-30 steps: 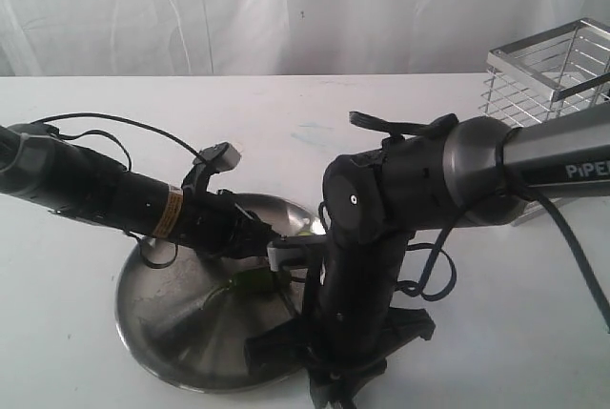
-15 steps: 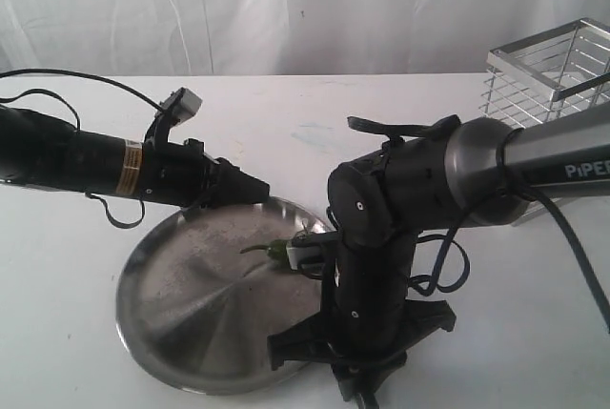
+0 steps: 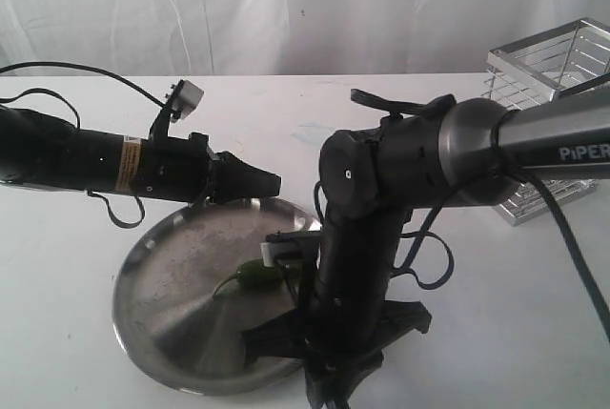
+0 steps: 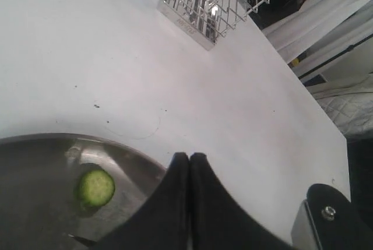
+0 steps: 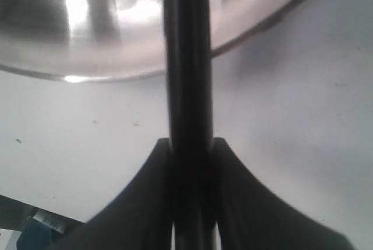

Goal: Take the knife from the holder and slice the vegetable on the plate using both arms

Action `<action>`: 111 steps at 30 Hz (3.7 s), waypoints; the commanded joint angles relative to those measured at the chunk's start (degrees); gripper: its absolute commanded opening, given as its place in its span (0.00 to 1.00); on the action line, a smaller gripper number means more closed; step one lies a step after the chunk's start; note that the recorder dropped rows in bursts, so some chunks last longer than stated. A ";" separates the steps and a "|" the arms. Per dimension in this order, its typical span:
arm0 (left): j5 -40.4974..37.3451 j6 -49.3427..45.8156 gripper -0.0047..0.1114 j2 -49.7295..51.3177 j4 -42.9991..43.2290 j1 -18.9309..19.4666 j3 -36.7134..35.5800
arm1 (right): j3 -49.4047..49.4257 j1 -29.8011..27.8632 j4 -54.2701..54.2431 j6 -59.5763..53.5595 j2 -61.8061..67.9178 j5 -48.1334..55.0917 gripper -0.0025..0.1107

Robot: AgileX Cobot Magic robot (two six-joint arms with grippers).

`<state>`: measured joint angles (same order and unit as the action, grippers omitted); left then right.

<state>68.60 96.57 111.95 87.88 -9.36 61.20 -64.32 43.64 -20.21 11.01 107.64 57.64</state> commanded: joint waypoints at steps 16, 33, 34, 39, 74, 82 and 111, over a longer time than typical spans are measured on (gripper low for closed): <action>-5.26 -0.42 0.04 -0.68 4.20 0.04 -0.58 | -1.38 -0.11 -5.65 -6.30 4.88 -1.55 0.02; -8.77 -1.05 0.04 -0.57 4.84 -0.06 -0.58 | -3.79 -0.11 -6.20 -6.94 5.02 -0.65 0.02; -8.77 -1.05 0.04 -0.57 4.97 -0.17 -0.58 | -3.79 -0.11 -6.20 -6.94 5.02 -0.65 0.02; -10.78 -3.25 0.04 -0.57 5.11 -2.98 -0.58 | -3.79 -0.11 -6.20 -6.94 5.02 -0.66 0.02; -20.41 -3.82 0.04 11.06 8.22 -6.10 -0.58 | -3.58 -0.11 -5.82 -5.78 5.02 -5.51 0.02; -20.77 -2.48 0.04 11.06 10.05 -6.10 -0.58 | -3.58 -0.21 5.52 1.76 5.02 -4.37 0.02; -10.94 -2.36 0.04 3.07 3.52 -1.81 -0.60 | -3.58 -0.21 11.44 4.14 5.02 -3.53 0.02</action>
<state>56.35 94.28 115.69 90.90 -11.06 61.26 -68.25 43.94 -9.90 15.05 112.39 54.68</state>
